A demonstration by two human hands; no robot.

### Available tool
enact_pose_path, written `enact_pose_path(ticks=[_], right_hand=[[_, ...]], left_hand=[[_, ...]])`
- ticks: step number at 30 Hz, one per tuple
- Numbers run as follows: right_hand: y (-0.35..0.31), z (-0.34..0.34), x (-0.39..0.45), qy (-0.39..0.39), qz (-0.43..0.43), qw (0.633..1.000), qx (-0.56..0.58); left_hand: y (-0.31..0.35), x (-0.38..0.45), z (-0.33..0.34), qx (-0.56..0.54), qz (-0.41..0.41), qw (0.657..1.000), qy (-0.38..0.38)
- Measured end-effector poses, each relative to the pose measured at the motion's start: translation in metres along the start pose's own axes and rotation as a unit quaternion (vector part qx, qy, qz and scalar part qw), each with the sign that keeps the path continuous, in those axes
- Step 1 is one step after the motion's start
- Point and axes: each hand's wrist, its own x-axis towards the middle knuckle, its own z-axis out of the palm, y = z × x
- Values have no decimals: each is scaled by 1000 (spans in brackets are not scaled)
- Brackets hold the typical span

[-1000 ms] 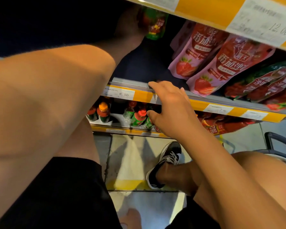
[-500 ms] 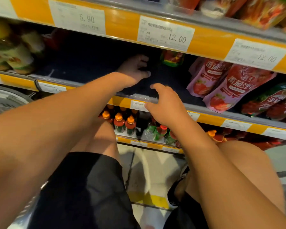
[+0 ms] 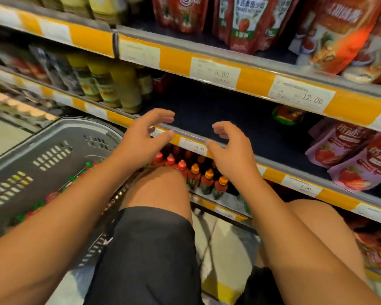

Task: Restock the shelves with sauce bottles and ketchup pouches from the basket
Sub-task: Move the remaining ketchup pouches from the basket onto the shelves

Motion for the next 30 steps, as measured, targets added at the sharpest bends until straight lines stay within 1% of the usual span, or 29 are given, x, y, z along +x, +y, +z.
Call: enact_pose_path(ticks=[4, 9, 12, 16, 18, 22, 25, 28, 30], right_hand=[[-35, 29, -11, -37, -48, 998, 16], [-89, 76, -27, -111, -94, 989, 32], [-120, 110, -36, -177, -120, 976, 31], [-151, 160, -45, -251, -143, 957, -4], [-160, 188, -52, -293, -131, 947, 0], [-166, 241, -59, -367, -75, 927, -8], [-160, 274, -58, -398, -49, 915, -42], [-150, 302, -51, -411, -27, 908, -75], [-141, 319, -45, -416, -15, 905, -90]], left_hand=[[-29, -56, -53, -10, -33, 996, 87], [-78, -119, -106, -12, -114, 981, 157], [-102, -145, -132, -4, -162, 965, 205], [-133, -168, -159, 4, -238, 937, 254], [-149, -177, -169, 11, -272, 923, 272], [-179, -192, -183, 14, -353, 885, 303], [-205, -203, -189, 17, -427, 854, 298], [-230, -216, -191, 18, -490, 826, 278], [-243, -225, -191, 49, -523, 810, 261]])
